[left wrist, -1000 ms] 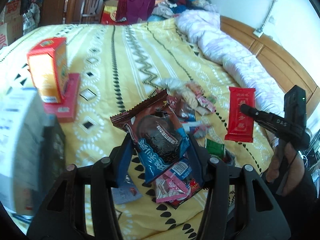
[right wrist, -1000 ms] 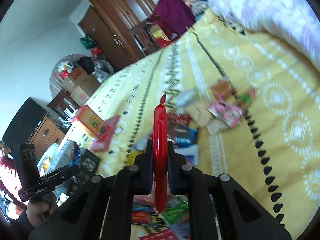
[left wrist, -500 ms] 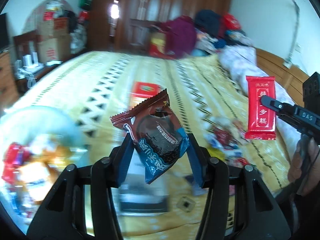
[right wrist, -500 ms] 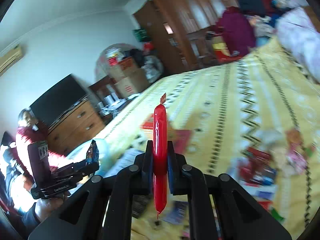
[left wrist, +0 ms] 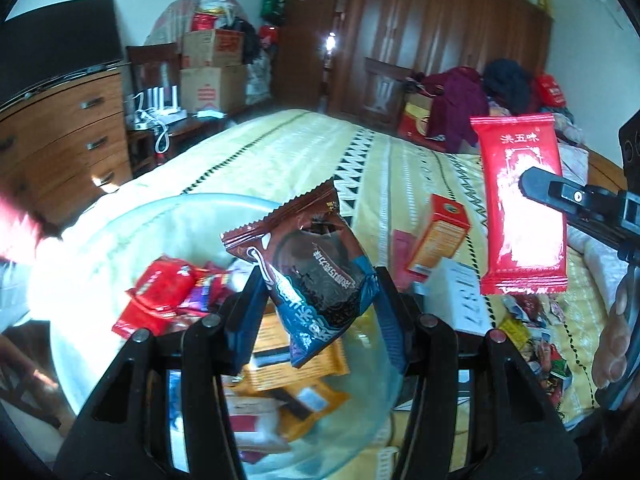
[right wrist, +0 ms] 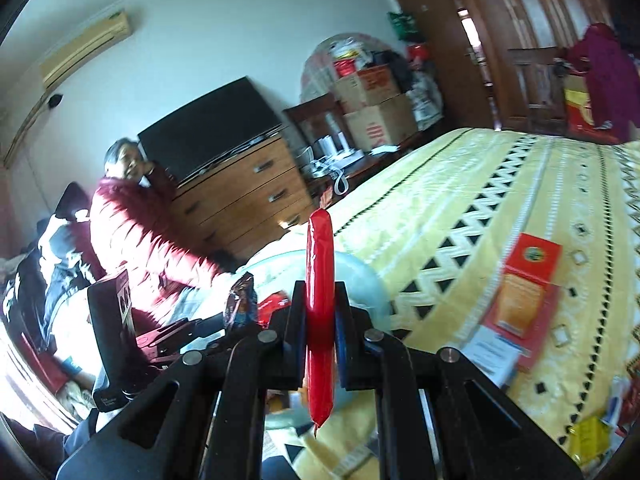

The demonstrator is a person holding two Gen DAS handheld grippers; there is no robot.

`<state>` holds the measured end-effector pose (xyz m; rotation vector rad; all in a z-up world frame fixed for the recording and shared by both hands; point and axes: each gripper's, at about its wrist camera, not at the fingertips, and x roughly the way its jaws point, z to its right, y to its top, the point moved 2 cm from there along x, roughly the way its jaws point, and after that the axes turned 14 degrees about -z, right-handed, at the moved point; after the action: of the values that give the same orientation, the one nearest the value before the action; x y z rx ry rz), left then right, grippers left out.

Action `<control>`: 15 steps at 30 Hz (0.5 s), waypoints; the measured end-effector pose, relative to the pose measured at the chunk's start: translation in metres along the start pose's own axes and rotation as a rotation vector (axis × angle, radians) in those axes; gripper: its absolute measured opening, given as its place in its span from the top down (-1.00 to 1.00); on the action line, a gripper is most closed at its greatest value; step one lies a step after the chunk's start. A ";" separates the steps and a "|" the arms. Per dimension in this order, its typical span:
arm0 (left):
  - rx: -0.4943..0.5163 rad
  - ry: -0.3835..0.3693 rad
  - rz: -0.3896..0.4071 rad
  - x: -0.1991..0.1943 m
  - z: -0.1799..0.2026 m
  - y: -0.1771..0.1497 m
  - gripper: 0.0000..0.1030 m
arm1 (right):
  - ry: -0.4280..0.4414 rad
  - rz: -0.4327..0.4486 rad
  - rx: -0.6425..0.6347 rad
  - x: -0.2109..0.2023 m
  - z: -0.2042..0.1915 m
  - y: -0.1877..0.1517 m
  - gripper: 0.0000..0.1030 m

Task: Organize snacks
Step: 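Carry both snacks to the glass bowl and open both tools over it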

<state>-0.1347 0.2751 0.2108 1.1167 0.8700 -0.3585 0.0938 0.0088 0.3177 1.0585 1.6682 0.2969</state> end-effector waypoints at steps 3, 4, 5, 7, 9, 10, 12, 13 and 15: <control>-0.031 0.027 -0.007 0.002 -0.021 -0.002 -0.03 | 0.030 -0.044 -0.029 0.038 -0.025 0.012 0.74; -0.036 0.038 -0.010 0.003 -0.025 -0.002 -0.03 | 0.038 -0.055 -0.033 0.046 -0.030 0.013 0.74; -0.043 0.049 -0.015 0.006 -0.030 -0.002 -0.03 | 0.044 -0.066 -0.036 0.055 -0.034 0.015 0.74; -0.054 0.058 -0.026 0.006 -0.037 -0.006 -0.03 | 0.050 -0.094 -0.044 0.077 -0.044 0.018 0.74; -0.068 0.060 -0.035 0.010 -0.044 -0.008 -0.03 | 0.050 -0.115 -0.048 0.092 -0.048 0.020 0.74; -0.073 0.060 -0.037 0.011 -0.048 -0.008 -0.03 | 0.050 -0.123 -0.049 0.096 -0.047 0.020 0.74; -0.080 0.059 -0.042 0.010 -0.053 -0.012 -0.03 | 0.048 -0.140 -0.051 0.107 -0.047 0.021 0.74; -0.084 0.059 -0.045 0.012 -0.055 -0.012 -0.04 | 0.046 -0.146 -0.051 0.110 -0.046 0.022 0.74; -0.088 0.059 -0.051 0.013 -0.059 -0.012 -0.04 | 0.044 -0.155 -0.048 0.116 -0.043 0.022 0.74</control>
<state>-0.1596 0.3242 0.1839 1.0295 0.9591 -0.3270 0.0650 0.1225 0.2738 0.8871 1.7633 0.2590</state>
